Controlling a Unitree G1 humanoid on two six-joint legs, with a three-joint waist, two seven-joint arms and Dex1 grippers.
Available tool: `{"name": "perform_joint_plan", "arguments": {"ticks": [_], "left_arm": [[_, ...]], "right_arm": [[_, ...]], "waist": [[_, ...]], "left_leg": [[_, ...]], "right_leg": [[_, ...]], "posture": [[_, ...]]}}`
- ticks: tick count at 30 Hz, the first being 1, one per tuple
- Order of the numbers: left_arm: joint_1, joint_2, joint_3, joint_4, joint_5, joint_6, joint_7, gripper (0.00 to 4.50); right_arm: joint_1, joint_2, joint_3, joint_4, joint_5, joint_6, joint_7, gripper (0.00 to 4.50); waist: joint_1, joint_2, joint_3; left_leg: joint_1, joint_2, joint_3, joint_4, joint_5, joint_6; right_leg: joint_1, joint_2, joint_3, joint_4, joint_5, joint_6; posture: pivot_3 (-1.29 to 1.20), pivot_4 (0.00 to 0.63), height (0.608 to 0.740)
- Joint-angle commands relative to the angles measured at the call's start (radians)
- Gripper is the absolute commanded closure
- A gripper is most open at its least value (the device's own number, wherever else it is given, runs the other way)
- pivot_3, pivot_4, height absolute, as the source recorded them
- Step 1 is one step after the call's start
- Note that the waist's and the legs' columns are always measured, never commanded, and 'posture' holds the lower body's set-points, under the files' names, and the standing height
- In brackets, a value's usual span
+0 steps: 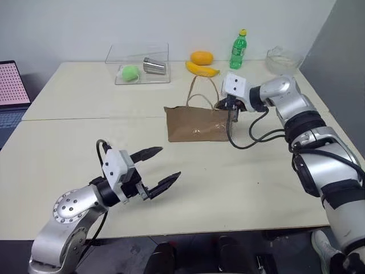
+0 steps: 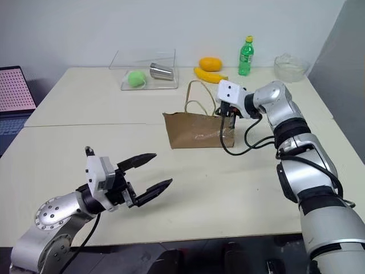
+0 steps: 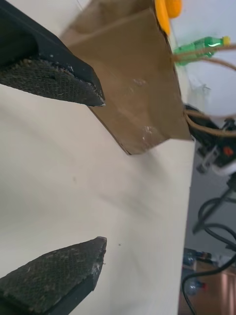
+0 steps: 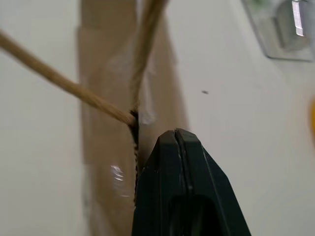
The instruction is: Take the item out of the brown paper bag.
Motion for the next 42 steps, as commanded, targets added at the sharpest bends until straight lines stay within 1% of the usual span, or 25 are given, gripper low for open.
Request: {"name": "perform_joint_plan", "arguments": {"ticks": [1, 2, 4, 6, 10, 13, 16, 20, 21, 23, 24, 25, 28, 32, 35, 42], "left_arm": [[0.047, 0.057, 0.071, -0.014, -0.006, -0.037, -0.06, 0.05], [0.061, 0.072, 0.079, -0.009, 0.001, -0.048, -0.077, 0.05], [0.087, 0.11, 0.118, -0.001, -0.003, -0.05, -0.108, 0.05], [0.105, 0.132, 0.14, -0.005, -0.015, -0.045, -0.126, 0.05], [0.119, 0.147, 0.15, -0.018, -0.033, -0.042, -0.152, 0.05], [0.117, 0.164, 0.137, -0.022, -0.04, -0.03, -0.18, 0.05], [0.045, 0.191, 0.058, 0.028, 0.061, -0.108, -0.22, 0.0], [-0.091, 0.163, -0.055, 0.144, 0.205, -0.262, -0.213, 0.0], [-0.114, 0.157, -0.082, 0.17, 0.242, -0.309, -0.216, 0.0], [-0.163, 0.144, -0.152, 0.228, 0.309, -0.413, -0.239, 0.0], [-0.182, 0.134, -0.169, 0.253, 0.324, -0.446, -0.241, 0.0], [-0.216, 0.119, -0.196, 0.297, 0.344, -0.484, -0.244, 0.0], [-0.293, 0.088, -0.26, 0.415, 0.383, -0.579, -0.267, 0.0], [-0.388, 0.042, -0.332, 0.559, 0.425, -0.672, -0.287, 0.0], [-0.444, 0.016, -0.379, 0.646, 0.453, -0.744, -0.306, 0.0], [-0.517, -0.035, -0.442, 0.794, 0.504, -0.864, -0.305, 0.0]], "right_arm": [[0.116, -0.029, -0.019, -0.259, 0.055, 0.086, 0.091, 4.5], [0.15, -0.036, -0.02, -0.322, 0.064, 0.115, 0.1, 4.5], [0.275, -0.061, -0.01, -0.515, 0.087, 0.185, 0.122, 4.5], [0.37, -0.081, -0.002, -0.658, 0.096, 0.241, 0.123, 4.5], [0.479, -0.113, 0.001, -0.84, 0.113, 0.31, 0.129, 4.5], [0.534, -0.117, -0.033, -0.955, 0.159, 0.363, 0.103, 4.5], [0.62, -0.12, -0.115, -1.123, 0.244, 0.471, 0.034, 3.9], [0.771, -0.136, -0.208, -1.347, 0.34, 0.636, -0.063, 2.56], [0.811, -0.14, -0.227, -1.403, 0.365, 0.678, -0.085, 2.11], [0.919, -0.142, -0.282, -1.534, 0.434, 0.774, -0.136, 1.42], [0.959, -0.146, -0.3, -1.584, 0.462, 0.805, -0.155, 1.06], [1.03, -0.151, -0.329, -1.651, 0.492, 0.84, -0.178, 0.71], [1.183, -0.15, -0.386, -1.796, 0.555, 0.924, -0.259, 0.71], [1.285, -0.148, -0.401, -1.897, 0.584, 0.972, -0.358, 0.71], [1.323, -0.157, -0.398, -1.936, 0.597, 0.987, -0.408, 0.71], [1.374, -0.172, -0.433, -1.996, 0.662, 1.028, -0.493, 0.71]], "waist": [[0.0, 0.0, 0.0], [0.001, 0.001, 0.001], [0.002, 0.001, 0.001], [0.003, 0.001, 0.001], [0.004, 0.002, 0.001], [0.003, 0.002, 0.001], [0.005, 0.002, 0.001], [0.026, 0.001, 0.001], [0.029, 0.001, 0.001], [0.033, 0.001, 0.001], [0.032, 0.001, 0.001], [0.032, 0.001, 0.001], [0.032, 0.001, 0.001], [0.023, 0.001, 0.001], [0.025, 0.001, 0.0], [0.029, 0.001, 0.0]], "left_leg": [[0.0, 0.0, 0.0, 0.0, 0.0, 0.0], [0.0, 0.0, 0.0, 0.0, 0.0, 0.0], [0.0, 0.0, 0.0, 0.0, 0.0, 0.0], [0.0, 0.0, -0.001, 0.0, 0.0, 0.0], [0.0, 0.0, 0.0, 0.0, 0.0, 0.0], [0.0, 0.0, 0.0, 0.0, 0.0, 0.0], [0.0, 0.0, -0.001, 0.0, 0.0, 0.0], [0.0, 0.0, -0.001, 0.0, 0.0, 0.0], [0.0, 0.0, -0.001, 0.0, 0.0, 0.0], [-0.001, 0.0, -0.001, 0.0, 0.0, 0.0], [-0.001, 0.0, -0.001, -0.001, 0.0, 0.0], [-0.001, 0.0, -0.001, -0.001, 0.0, 0.0], [-0.002, 0.0, -0.002, -0.001, 0.0, 0.0], [0.0, 0.0, 0.001, 0.0, 0.0, 0.0], [0.0, 0.0, 0.0, 0.0, 0.0, 0.0], [-0.001, 0.0, -0.002, 0.0, 0.0, 0.0]], "right_leg": [[0.0, 0.0, 0.0, 0.0, 0.0, 0.0], [0.0, 0.0, 0.0, 0.0, 0.0, 0.0], [0.0, 0.0, 0.0, 0.0, 0.0, 0.0], [0.001, 0.0, -0.001, -0.001, 0.0, 0.0], [0.001, 0.0, 0.0, -0.001, 0.0, 0.0], [0.001, 0.0, -0.001, -0.001, 0.0, 0.0], [0.001, 0.0, -0.001, 0.0, 0.0, 0.0], [0.002, 0.0, -0.002, -0.002, 0.0, 0.0], [0.002, 0.0, -0.002, -0.004, 0.0, 0.0], [0.002, 0.0, -0.002, -0.005, 0.0, 0.0], [0.002, 0.0, -0.002, -0.005, 0.0, 0.0], [0.002, 0.0, -0.002, -0.005, 0.0, 0.0], [0.002, 0.0, -0.002, -0.005, 0.0, 0.0], [0.002, 0.0, -0.001, -0.005, -0.001, 0.001], [0.003, 0.0, -0.001, -0.005, -0.001, 0.002], [0.003, 0.0, -0.002, -0.005, 0.0, 0.001]], "posture": [[0.0, 0.15, 0.74], [0.0, 0.15, 0.74], [0.0, 0.15, 0.74], [0.0, 0.15, 0.74], [0.0, 0.15, 0.74], [0.0, 0.15, 0.74], [0.0, 0.15, 0.74], [0.0, 0.15, 0.74], [0.0, 0.15, 0.74], [0.0, 0.15, 0.74], [0.0, 0.15, 0.74], [0.0, 0.15, 0.74], [0.0, 0.15, 0.74], [0.0, 0.15, 0.74], [0.0, 0.15, 0.74], [0.0, 0.15, 0.74]]}}
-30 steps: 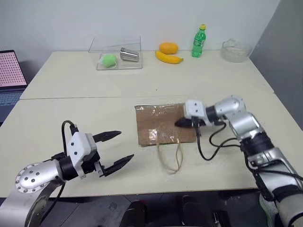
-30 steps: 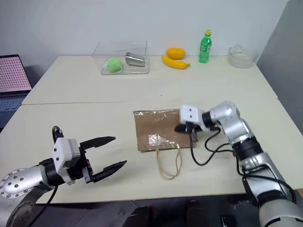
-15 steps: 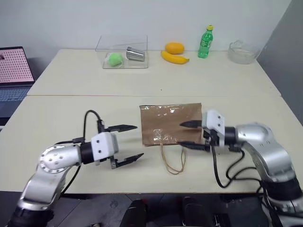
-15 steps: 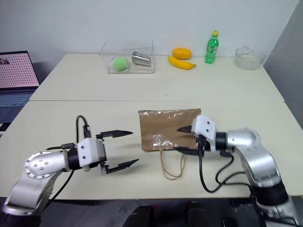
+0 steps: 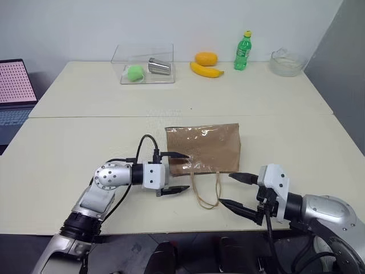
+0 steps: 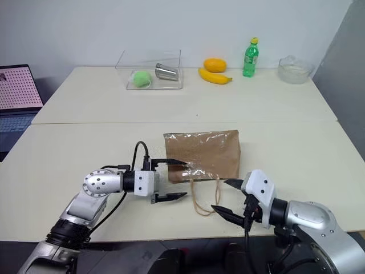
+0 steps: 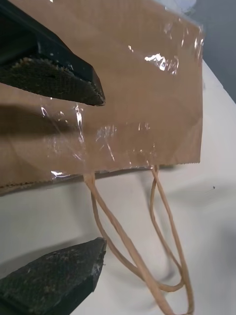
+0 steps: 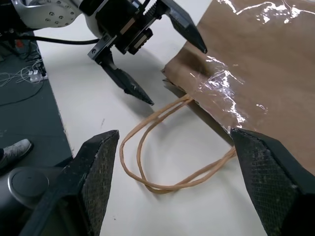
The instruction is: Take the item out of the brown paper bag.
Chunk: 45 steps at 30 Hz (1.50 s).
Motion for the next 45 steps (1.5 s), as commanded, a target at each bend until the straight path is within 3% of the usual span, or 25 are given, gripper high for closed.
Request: {"name": "perform_joint_plan", "arguments": {"ticks": [1, 18, 24, 32, 35, 45], "left_arm": [[-0.044, -0.026, -0.023, 0.046, 0.024, -0.058, 0.012, 0.0], [-0.129, -0.127, -0.144, 0.192, 0.071, -0.223, -0.006, 0.0], [-0.159, -0.149, -0.125, 0.134, -0.007, -0.132, -0.019, 1.9], [-0.284, -0.199, -0.055, 0.022, -0.105, 0.215, 0.038, 4.47], [-0.322, -0.221, -0.044, 0.014, -0.111, 0.274, 0.049, 4.47], [-0.325, -0.216, -0.05, 0.027, -0.093, 0.237, 0.005, 4.47]], "right_arm": [[0.022, -0.01, -0.037, -0.074, 0.052, 0.011, -0.036, 0.71], [0.1, -0.076, -0.011, -0.132, 0.139, -0.006, -0.166, 0.71], [0.132, -0.123, 0.033, -0.132, 0.157, -0.049, -0.225, 0.67], [0.133, -0.161, 0.129, -0.132, 0.126, -0.077, -0.31, 0.67], [0.075, -0.146, 0.183, -0.131, 0.124, -0.039, -0.333, 0.67], [-0.204, -0.058, 0.337, -0.015, 0.051, 0.033, -0.372, 0.67]], "waist": [[0.001, 0.0, 0.0], [-0.001, -0.001, 0.0], [-0.001, -0.001, 0.0], [-0.001, -0.001, -0.001], [-0.003, -0.001, -0.001], [-0.001, -0.001, -0.001]], "left_leg": [[0.0, 0.0, 0.0, 0.0, 0.0, 0.0], [0.0, 0.0, 0.0, 0.0, 0.0, 0.0], [0.0, 0.0, 0.0, 0.0, 0.0, 0.0], [0.0, -0.001, -0.001, 0.001, 0.0, 0.0], [0.0, 0.0, 0.0, 0.001, 0.0, 0.0], [0.0, -0.001, -0.001, 0.001, 0.0, 0.0]], "right_leg": [[0.0, 0.0, 0.0, 0.0, 0.0, 0.0], [0.001, 0.0, 0.0, 0.0, 0.0, 0.0], [0.001, 0.0, 0.0, 0.0, 0.0, 0.001], [0.001, 0.0, 0.0, 0.0, -0.003, 0.006], [0.001, 0.0, 0.0, 0.0, -0.003, 0.006], [0.001, 0.0, 0.0, 0.0, -0.003, 0.005]], "posture": [[0.0, 0.15, 0.74], [0.0, 0.15, 0.74], [0.0, 0.15, 0.74], [0.0, 0.15, 0.74], [0.0, 0.15, 0.74], [0.0, 0.15, 0.74]]}}
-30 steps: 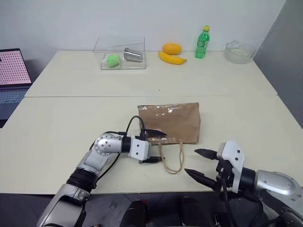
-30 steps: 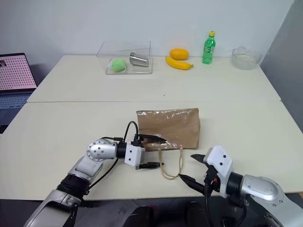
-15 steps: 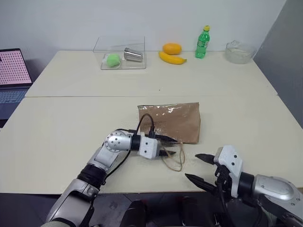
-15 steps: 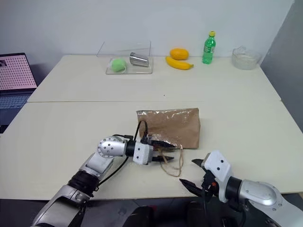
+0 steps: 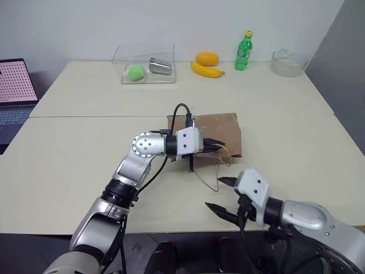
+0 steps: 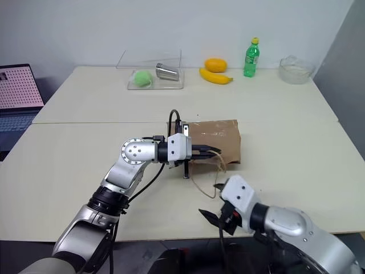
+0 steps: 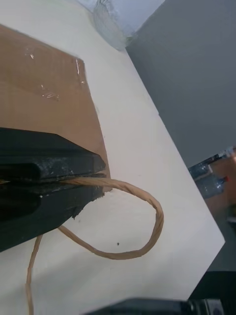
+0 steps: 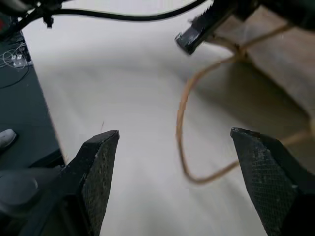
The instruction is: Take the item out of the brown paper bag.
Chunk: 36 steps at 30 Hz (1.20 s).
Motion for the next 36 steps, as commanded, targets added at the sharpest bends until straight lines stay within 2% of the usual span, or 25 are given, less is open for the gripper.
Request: {"name": "perform_joint_plan", "arguments": {"ticks": [1, 5, 7, 8, 16, 17, 21, 29, 36], "left_arm": [[-0.014, 0.0, 0.016, -0.014, -0.005, -0.018, -0.004, 4.47], [-0.017, -0.001, 0.019, -0.005, -0.001, -0.027, -0.006, 4.47], [-0.019, 0.0, 0.021, -0.003, -0.001, -0.029, -0.007, 4.5], [-0.019, 0.001, 0.021, -0.003, -0.001, -0.03, -0.007, 4.5], [-0.06, -0.001, 0.032, 0.013, 0.017, -0.016, 0.02, 4.5], [-0.075, -0.004, 0.036, 0.02, 0.021, -0.004, 0.032, 4.5], [-0.141, -0.018, 0.055, 0.08, 0.018, 0.036, 0.06, 4.5], [-0.387, -0.058, 0.147, 0.318, -0.003, 0.13, 0.144, 4.5], [-0.551, -0.082, 0.227, 0.482, -0.013, 0.147, 0.203, 4.5]], "right_arm": [[-0.042, 0.034, 0.022, 0.011, -0.008, 0.009, -0.002, 0.67], [-0.086, 0.059, 0.082, 0.089, -0.056, -0.005, 0.017, 0.67], [-0.107, 0.055, 0.122, 0.136, -0.099, -0.022, 0.031, 1.08], [-0.114, 0.052, 0.14, 0.158, -0.12, -0.032, 0.037, 1.33], [-0.119, 0.003, 0.238, 0.248, -0.284, -0.074, 0.075, 4.29], [-0.117, 0.0, 0.252, 0.256, -0.304, -0.079, 0.077, 4.47], [-0.105, -0.001, 0.302, 0.295, -0.386, -0.102, 0.075, 4.47], [-0.057, -0.048, 0.419, 0.344, -0.577, -0.141, 0.096, 4.47], [-0.025, -0.046, 0.429, 0.344, -0.643, -0.152, 0.133, 4.47]], "waist": [[0.0, 0.0, 0.0], [-0.001, 0.0, 0.0], [-0.001, 0.0, 0.0], [-0.001, 0.0, 0.0], [-0.001, 0.0, 0.0], [-0.001, 0.0, 0.0], [-0.001, 0.0, 0.0], [-0.001, -0.001, 0.0], [0.0, -0.002, -0.001]], "left_leg": [[0.0, 0.0, 0.0, 0.0, 0.0, 0.0], [0.0, 0.0, 0.0, 0.0, 0.0, 0.0], [0.0, 0.0, 0.0, 0.0, 0.0, 0.0], [0.0, 0.0, 0.0, 0.0, 0.0, 0.0], [0.0, 0.0, 0.0, 0.0, 0.0, 0.0], [0.0, 0.0, 0.0, 0.0, 0.0, 0.0], [0.0, 0.0, 0.0, 0.0, 0.0, 0.0], [0.0, -0.001, 0.0, 0.001, 0.0, 0.0], [0.0, -0.001, 0.0, 0.001, 0.0, 0.0]], "right_leg": [[0.0, 0.0, 0.0, 0.0, 0.0, -0.001], [0.0, 0.0, 0.0, 0.0, 0.003, -0.005], [0.0, 0.0, 0.0, 0.0, 0.003, -0.005], [0.0, 0.0, 0.0, 0.0, 0.003, -0.005], [-0.001, 0.0, 0.0, 0.0, 0.003, -0.005], [-0.001, 0.0, 0.0, 0.0, 0.003, -0.005], [-0.001, 0.0, 0.0, 0.0, 0.003, -0.004], [0.0, 0.0, -0.001, 0.0, 0.0, 0.001], [0.0, 0.0, -0.001, 0.0, -0.001, 0.001]], "posture": [[0.0, 0.15, 0.74], [0.0, 0.15, 0.74], [0.0, 0.15, 0.74], [0.0, 0.15, 0.74], [0.0, 0.15, 0.74], [0.0, 0.15, 0.74], [0.0, 0.15, 0.74], [0.0, 0.15, 0.74], [0.0, 0.15, 0.74]]}}
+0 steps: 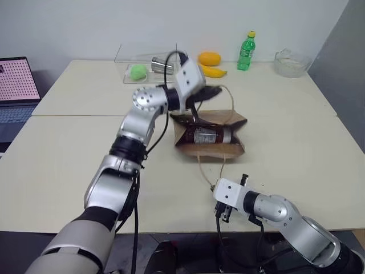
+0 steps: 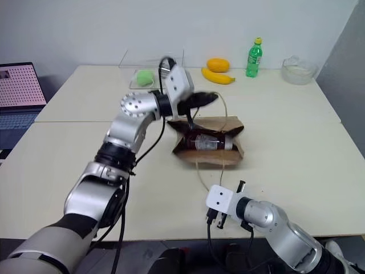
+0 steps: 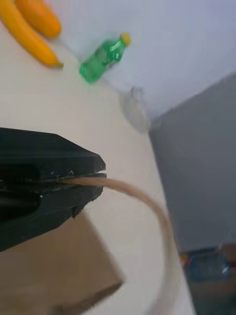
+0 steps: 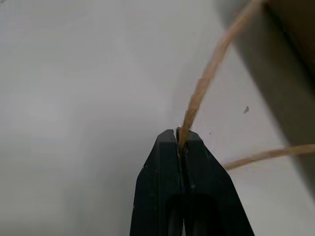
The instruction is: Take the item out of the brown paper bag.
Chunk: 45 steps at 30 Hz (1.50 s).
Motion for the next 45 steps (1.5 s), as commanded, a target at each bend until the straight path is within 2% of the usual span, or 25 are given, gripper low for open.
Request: {"name": "perform_joint_plan", "arguments": {"ticks": [1, 5, 9, 12, 15, 18, 20, 25, 28, 30, 34, 37, 45], "left_arm": [[-0.075, -0.006, 0.052, 0.047, -0.016, -0.023, 0.027, 4.5], [-0.085, -0.01, 0.072, 0.055, -0.039, -0.004, -0.01, 4.5], [-0.021, 0.008, 0.069, -0.04, -0.098, 0.085, -0.116, 4.5], [0.052, 0.035, 0.054, -0.174, -0.16, 0.194, -0.211, 4.5], [0.119, 0.058, 0.039, -0.31, -0.212, 0.301, -0.272, 4.5], [0.173, 0.075, 0.026, -0.414, -0.243, 0.375, -0.305, 4.5], [0.189, 0.078, 0.024, -0.447, -0.255, 0.406, -0.31, 4.5], [0.214, 0.084, 0.02, -0.518, -0.296, 0.483, -0.335, 4.5], [0.22, 0.09, 0.021, -0.544, -0.319, 0.516, -0.342, 4.5], [0.223, 0.104, 0.021, -0.573, -0.349, 0.56, -0.359, 4.5], [0.221, 0.116, 0.03, -0.598, -0.378, 0.606, -0.356, 4.5], [0.209, 0.123, 0.052, -0.6, -0.409, 0.649, -0.343, 4.5], [0.196, 0.132, 0.061, -0.577, -0.409, 0.632, -0.338, 4.5]], "right_arm": [[0.057, -0.022, 0.049, 0.051, -0.032, 0.033, 0.047, 4.47], [0.063, -0.009, 0.034, 0.045, -0.056, 0.026, 0.052, 4.47], [0.074, 0.06, -0.075, -0.004, -0.013, 0.004, 0.029, 4.47], [0.097, 0.082, -0.148, -0.074, 0.029, 0.036, 0.05, 3.89], [0.118, 0.098, -0.214, -0.148, 0.074, 0.094, 0.062, 2.87], [0.122, 0.102, -0.327, -0.27, 0.186, 0.185, 0.118, 1.86], [0.117, 0.1, -0.388, -0.322, 0.247, 0.233, 0.145, 1.86], [0.106, 0.022, -0.646, -0.412, 0.558, 0.345, 0.27, 1.86], [0.092, -0.021, -0.724, -0.412, 0.69, 0.362, 0.261, 1.86], [0.032, -0.014, -0.758, -0.407, 0.731, 0.392, 0.232, 1.86], [-0.042, -0.037, -0.745, -0.385, 0.747, 0.406, 0.179, 1.86], [-0.111, -0.042, -0.65, -0.345, 0.682, 0.381, 0.114, 1.86], [-0.338, 0.055, -0.325, -0.083, 0.438, 0.318, -0.045, 1.86]], "waist": [[0.0, 0.0, -0.001], [0.0, 0.0, -0.001], [-0.001, 0.0, -0.001], [-0.002, 0.0, -0.001], [-0.004, 0.0, -0.001], [-0.003, 0.0, -0.001], [-0.001, 0.0, -0.001], [-0.001, 0.0, -0.001], [-0.001, 0.0, -0.001], [-0.003, 0.0, -0.001], [-0.003, 0.0, -0.001], [-0.003, 0.0, 0.0], [-0.006, 0.0, 0.0]], "left_leg": [[0.0, 0.0, 0.0, 0.0, 0.0, 0.0], [0.0, -0.001, 0.0, 0.0, 0.0, 0.0], [0.0, 0.0, 0.0, 0.0, 0.0, 0.0], [0.0, 0.0, 0.0, 0.0, 0.0, 0.0], [0.0, 0.0, 0.0, 0.0, 0.0, 0.0], [0.0, 0.0, 0.0, 0.0, 0.0, 0.0], [0.0, 0.0, 0.0, 0.0, 0.0, 0.0], [0.0, 0.0, 0.0, 0.0, 0.0, 0.0], [0.0, 0.0, 0.0, 0.0, 0.0, 0.0], [0.0, 0.001, 0.0, 0.0, 0.0, 0.0], [0.0, 0.001, 0.001, 0.0, 0.0, 0.0], [0.0, 0.001, 0.001, 0.0, 0.0, 0.0], [0.0, 0.0, 0.001, 0.0, 0.0, 0.0]], "right_leg": [[0.0, 0.0, 0.0, 0.0, 0.0, 0.0], [0.001, -0.001, 0.0, 0.0, 0.0, 0.001], [0.0, -0.001, 0.0, 0.0, 0.0, 0.001], [-0.001, 0.0, 0.0, 0.002, 0.001, -0.002], [-0.001, 0.0, 0.001, 0.002, 0.003, -0.005], [-0.001, 0.0, 0.001, 0.003, 0.003, -0.005], [-0.001, 0.0, 0.001, 0.002, 0.003, -0.005], [0.0, 0.0, 0.0, 0.002, 0.003, -0.005], [0.0, 0.0, 0.001, 0.002, 0.003, -0.005], [0.0, 0.0, 0.0, 0.003, 0.003, -0.005], [0.0, 0.0, 0.001, 0.003, 0.003, -0.005], [-0.001, 0.0, 0.001, 0.002, 0.003, -0.005], [-0.001, 0.0, 0.001, 0.002, 0.003, -0.005]], "posture": [[0.0, 0.15, 0.74], [0.0, 0.15, 0.74], [0.0, 0.15, 0.74], [0.0, 0.15, 0.74], [0.0, 0.15, 0.74], [0.0, 0.15, 0.74], [0.0, 0.15, 0.74], [0.0, 0.15, 0.74], [0.0, 0.15, 0.74], [0.0, 0.15, 0.74], [0.0, 0.15, 0.74], [0.0, 0.15, 0.74], [0.0, 0.15, 0.74]]}}
